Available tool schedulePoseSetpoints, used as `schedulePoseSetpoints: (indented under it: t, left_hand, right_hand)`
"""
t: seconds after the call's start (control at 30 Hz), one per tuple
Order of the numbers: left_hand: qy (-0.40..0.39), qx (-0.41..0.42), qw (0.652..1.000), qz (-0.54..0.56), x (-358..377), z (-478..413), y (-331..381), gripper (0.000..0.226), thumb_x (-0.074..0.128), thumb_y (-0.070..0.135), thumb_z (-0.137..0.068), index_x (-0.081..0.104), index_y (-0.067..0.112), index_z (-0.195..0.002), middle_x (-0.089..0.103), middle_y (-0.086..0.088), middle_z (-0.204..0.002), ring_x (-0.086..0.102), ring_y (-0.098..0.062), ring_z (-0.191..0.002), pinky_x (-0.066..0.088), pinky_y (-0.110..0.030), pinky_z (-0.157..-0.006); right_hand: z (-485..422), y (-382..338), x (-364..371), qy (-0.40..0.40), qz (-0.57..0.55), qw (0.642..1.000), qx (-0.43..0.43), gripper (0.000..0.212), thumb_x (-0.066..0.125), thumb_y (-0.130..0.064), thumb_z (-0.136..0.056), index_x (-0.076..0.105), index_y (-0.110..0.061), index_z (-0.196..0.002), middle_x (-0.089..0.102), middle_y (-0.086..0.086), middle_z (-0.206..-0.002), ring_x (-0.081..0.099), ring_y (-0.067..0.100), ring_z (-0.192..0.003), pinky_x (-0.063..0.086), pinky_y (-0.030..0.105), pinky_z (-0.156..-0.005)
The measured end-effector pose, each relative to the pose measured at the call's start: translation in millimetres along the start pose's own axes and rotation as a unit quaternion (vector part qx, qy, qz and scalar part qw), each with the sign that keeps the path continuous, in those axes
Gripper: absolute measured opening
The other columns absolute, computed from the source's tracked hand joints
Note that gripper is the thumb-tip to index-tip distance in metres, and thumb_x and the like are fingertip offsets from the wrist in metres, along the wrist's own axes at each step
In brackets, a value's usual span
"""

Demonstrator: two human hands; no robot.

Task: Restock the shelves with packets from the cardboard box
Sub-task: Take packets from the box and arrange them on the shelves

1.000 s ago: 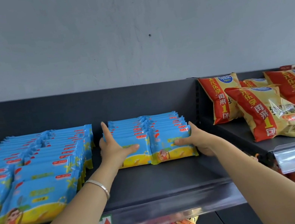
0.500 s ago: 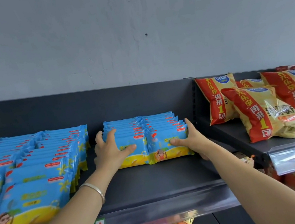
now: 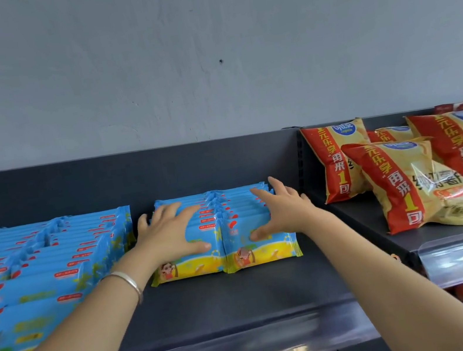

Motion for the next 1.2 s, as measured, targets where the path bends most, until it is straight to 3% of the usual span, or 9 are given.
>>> schedulePoseSetpoints:
  t: [0.13, 0.2, 0.3, 0.5, 0.63, 0.83, 1.0, 1.1, 1.2]
  left_hand:
    - [-0.12, -0.042, 0.991, 0.028, 2, -15, -11, 0.118, 0.062, 0.081, -0.055, -0.005, 0.045, -0.146, -0.017, 0.001, -0.157, -0.014, -0.031, -0.144, 0.002, -0.056, -0.114]
    - [-0.175, -0.032, 0.983, 0.037, 2, -23, -11, 0.126, 0.063, 0.083, -0.047, -0.009, 0.047, -0.145, -0.022, 0.001, -0.156, -0.017, -0.035, -0.143, 0.005, -0.056, -0.116]
    - [-0.205, 0.003, 0.978, 0.037, 2, -31, -8, 0.115, 0.068, 0.069, -0.063, -0.01, 0.046, -0.145, -0.019, 0.002, -0.156, -0.017, -0.037, -0.142, 0.006, -0.053, -0.117]
    - [-0.169, 0.048, 0.984, 0.037, 7, -39, -12, 0.116, 0.066, 0.073, -0.06, -0.005, 0.045, -0.146, -0.006, 0.0, -0.158, -0.01, -0.03, -0.144, 0.008, -0.052, -0.117]
    - [-0.151, 0.06, 0.986, 0.039, 6, -37, -12, 0.126, 0.058, 0.086, -0.045, -0.002, 0.043, -0.147, 0.0, -0.001, -0.158, -0.004, -0.026, -0.145, 0.014, -0.049, -0.117]
    - [-0.124, 0.056, 0.991, -0.009, 2, -28, -10, 0.11, 0.055, 0.08, -0.063, -0.004, 0.042, -0.147, -0.001, 0.004, -0.159, -0.001, -0.019, -0.146, 0.018, -0.048, -0.114]
    - [-0.117, 0.07, 0.989, -0.056, 1, -26, -7, 0.1, 0.041, 0.083, -0.069, -0.004, 0.04, -0.148, -0.002, 0.003, -0.159, -0.003, -0.019, -0.146, -0.006, -0.057, -0.114]
    - [-0.08, 0.107, 0.989, -0.056, 0, -24, 0, 0.086, 0.037, 0.078, -0.078, 0.002, 0.042, -0.148, 0.004, 0.006, -0.159, 0.001, -0.016, -0.146, -0.007, -0.056, -0.115]
    - [-0.059, 0.121, 0.99, -0.047, -1, -25, 3, 0.081, 0.037, 0.076, -0.08, 0.006, 0.043, -0.147, 0.009, 0.009, -0.158, 0.006, -0.013, -0.146, -0.004, -0.052, -0.116]
  right_hand:
    - [-12, 3, -5, -0.105, 0.053, 0.993, 0.024, 0.119, 0.068, -0.074, -0.06, -0.003, -0.041, -0.149, -0.013, 0.008, -0.159, 0.002, 0.038, -0.145, 0.004, 0.062, -0.114]
    - [-20, 4, -5, -0.149, 0.074, 0.985, 0.034, 0.12, 0.068, -0.075, -0.059, -0.005, -0.042, -0.148, -0.008, 0.01, -0.159, 0.01, 0.038, -0.144, 0.011, 0.059, -0.115]
    - [-29, 4, -4, -0.192, 0.057, 0.979, 0.032, 0.12, 0.071, -0.072, -0.059, -0.006, -0.045, -0.147, -0.005, 0.006, -0.158, 0.015, 0.035, -0.143, 0.022, 0.052, -0.115]
    - [-38, 8, 5, -0.177, -0.015, 0.984, 0.006, 0.118, 0.078, -0.064, -0.058, 0.004, -0.044, -0.147, 0.001, -0.002, -0.154, 0.023, 0.031, -0.139, 0.025, 0.049, -0.115]
    - [-42, 8, 9, -0.152, -0.049, 0.987, -0.007, 0.12, 0.081, -0.062, -0.054, 0.009, -0.039, -0.148, 0.005, -0.002, -0.152, 0.028, 0.026, -0.137, 0.027, 0.045, -0.115]
    - [-36, 8, 10, -0.134, -0.083, 0.987, -0.018, 0.116, 0.082, -0.055, -0.06, 0.013, -0.033, -0.15, 0.006, -0.002, -0.152, 0.027, 0.022, -0.137, 0.026, 0.039, -0.116]
    - [-27, -1, 0, -0.112, 0.037, 0.993, -0.027, 0.107, 0.071, -0.066, -0.066, 0.011, -0.037, -0.15, -0.001, -0.002, -0.158, 0.001, 0.028, -0.145, 0.005, 0.055, -0.117]
    - [-26, -11, 0, -0.105, 0.069, 0.991, -0.055, 0.099, 0.067, -0.064, -0.071, 0.011, -0.039, -0.149, -0.005, -0.005, -0.159, -0.007, 0.026, -0.146, -0.006, 0.061, -0.114]
    - [-26, -15, 2, -0.102, 0.057, 0.991, -0.062, 0.095, 0.066, -0.06, -0.075, 0.011, -0.039, -0.149, -0.002, -0.005, -0.159, -0.003, 0.027, -0.146, -0.003, 0.06, -0.114]
Point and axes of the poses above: each hand's wrist, its own z-axis away from the middle knuckle, its own x-axis out of the palm, y = z × x, the point moved 6 cm from there along -z, towards the middle knuckle
